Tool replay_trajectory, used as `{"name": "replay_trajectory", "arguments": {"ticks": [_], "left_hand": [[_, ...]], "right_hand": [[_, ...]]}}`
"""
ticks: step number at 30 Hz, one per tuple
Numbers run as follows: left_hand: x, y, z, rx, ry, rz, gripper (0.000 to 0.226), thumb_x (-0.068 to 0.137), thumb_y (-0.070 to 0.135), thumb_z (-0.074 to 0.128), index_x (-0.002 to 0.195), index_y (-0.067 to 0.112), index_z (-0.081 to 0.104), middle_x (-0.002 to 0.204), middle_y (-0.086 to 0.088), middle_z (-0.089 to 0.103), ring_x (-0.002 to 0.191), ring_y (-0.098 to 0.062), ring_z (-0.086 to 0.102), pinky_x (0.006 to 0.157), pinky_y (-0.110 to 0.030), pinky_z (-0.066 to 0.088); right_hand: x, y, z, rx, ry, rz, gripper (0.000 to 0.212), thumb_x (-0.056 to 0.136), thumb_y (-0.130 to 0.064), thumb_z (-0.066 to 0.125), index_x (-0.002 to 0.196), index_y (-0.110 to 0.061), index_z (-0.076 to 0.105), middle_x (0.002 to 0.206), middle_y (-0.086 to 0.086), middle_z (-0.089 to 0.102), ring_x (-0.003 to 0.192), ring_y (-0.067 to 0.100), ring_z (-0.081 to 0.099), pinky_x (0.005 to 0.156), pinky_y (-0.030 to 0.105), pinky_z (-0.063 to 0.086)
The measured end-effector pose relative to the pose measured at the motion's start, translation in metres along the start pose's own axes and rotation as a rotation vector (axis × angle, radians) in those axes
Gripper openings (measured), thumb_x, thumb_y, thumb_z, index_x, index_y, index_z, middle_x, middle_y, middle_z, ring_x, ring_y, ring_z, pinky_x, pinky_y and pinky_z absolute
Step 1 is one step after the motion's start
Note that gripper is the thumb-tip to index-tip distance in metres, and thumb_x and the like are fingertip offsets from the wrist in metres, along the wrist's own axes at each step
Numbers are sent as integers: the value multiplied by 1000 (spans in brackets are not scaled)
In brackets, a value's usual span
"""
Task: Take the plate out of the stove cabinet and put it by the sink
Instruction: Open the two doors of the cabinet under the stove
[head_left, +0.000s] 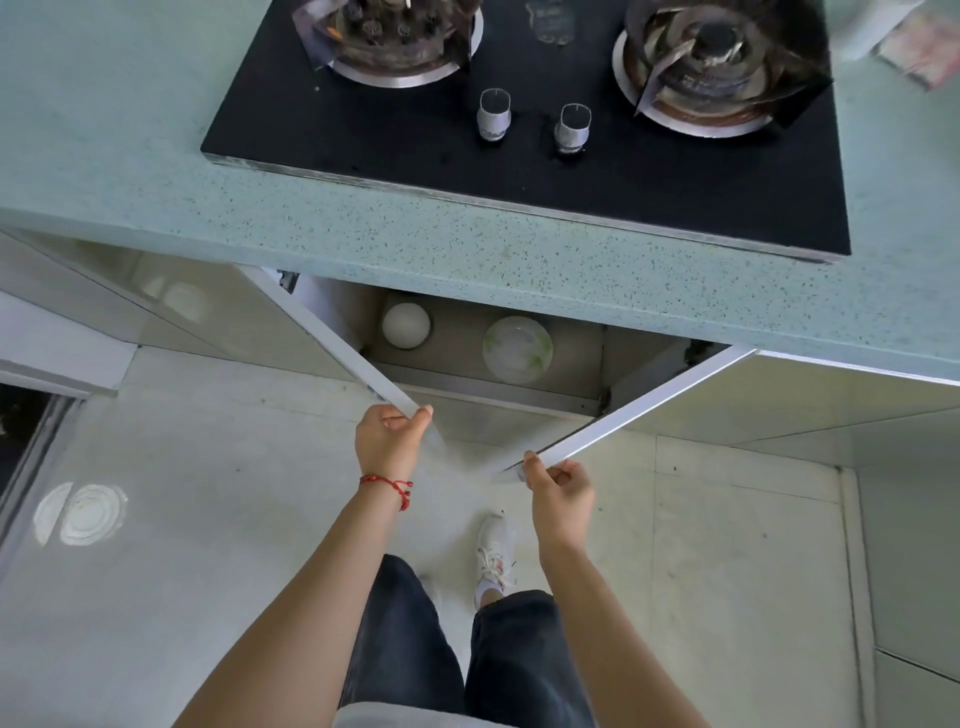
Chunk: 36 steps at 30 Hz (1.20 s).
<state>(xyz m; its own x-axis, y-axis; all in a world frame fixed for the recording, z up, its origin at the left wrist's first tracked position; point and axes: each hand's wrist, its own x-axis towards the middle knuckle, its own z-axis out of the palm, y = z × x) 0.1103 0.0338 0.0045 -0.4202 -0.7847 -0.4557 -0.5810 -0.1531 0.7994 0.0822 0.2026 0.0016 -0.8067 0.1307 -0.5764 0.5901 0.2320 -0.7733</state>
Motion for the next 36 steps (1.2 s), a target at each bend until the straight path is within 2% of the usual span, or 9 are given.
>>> {"name": "replay_trajectory", "arguments": {"ticks": [5,9,13,17,20,23,28,33,36], "left_hand": [[-7,-8,-18,36,18,-10,29,71,22,72,62,15,45,54,4,50,62,-21,52,66,-27,41],[-12,-12,-34,55,23,10,22,71,19,72,72,8,53,54,6,52,61,-19,53,67,-26,40],[-15,-19,-50,65,2,35,19,72,18,72,79,7,58,58,9,53,57,-6,51,62,-24,38],[-17,-28,-67,97,-4,71,18,73,17,72,78,9,56,59,10,52,57,1,49,49,-17,34],[-18,-36,-80,99,-14,97,16,74,15,71,76,8,57,59,8,54,57,0,50,47,-5,36],[-19,-42,-89,98,-13,104,14,74,13,70,78,3,61,66,-2,61,57,-6,53,53,-7,36],[-21,-53,-104,53,-4,99,11,75,15,69,80,6,65,75,-8,67,67,-12,60,50,-1,40],[-24,-60,-121,97,59,75,13,76,16,67,81,5,68,75,-7,67,70,-14,59,68,-20,42],[-26,-65,-131,153,109,79,13,76,17,66,76,5,69,71,-5,65,66,-14,54,69,-23,40]], "right_hand": [[-11,2,-4,-14,59,-15,29,77,-13,64,63,-11,39,52,-3,34,36,5,30,36,11,29],[-19,4,-9,-63,94,-18,25,78,-14,63,66,-10,42,52,-3,35,43,9,31,45,22,30],[-25,11,-16,-107,154,-45,23,77,-13,63,65,-11,43,54,-3,38,46,13,34,45,27,30],[-30,19,-23,-139,216,-77,16,78,-13,63,71,-10,49,56,-3,41,49,13,38,46,26,32],[-34,25,-30,-164,258,-84,13,79,-15,63,77,-8,51,61,0,45,55,18,42,48,25,34],[-37,32,-40,-204,293,-92,11,80,-14,61,80,-7,52,65,3,46,60,21,43,50,23,34],[-43,42,-60,-275,302,-127,19,82,-16,59,70,-10,46,57,0,39,51,16,35,47,26,31],[-50,48,-82,-304,323,-155,32,80,-14,57,58,-13,34,52,1,31,49,17,26,48,30,25],[-55,52,-96,-317,324,-152,35,80,-14,56,56,-14,31,52,2,28,50,18,22,48,31,22]]}}
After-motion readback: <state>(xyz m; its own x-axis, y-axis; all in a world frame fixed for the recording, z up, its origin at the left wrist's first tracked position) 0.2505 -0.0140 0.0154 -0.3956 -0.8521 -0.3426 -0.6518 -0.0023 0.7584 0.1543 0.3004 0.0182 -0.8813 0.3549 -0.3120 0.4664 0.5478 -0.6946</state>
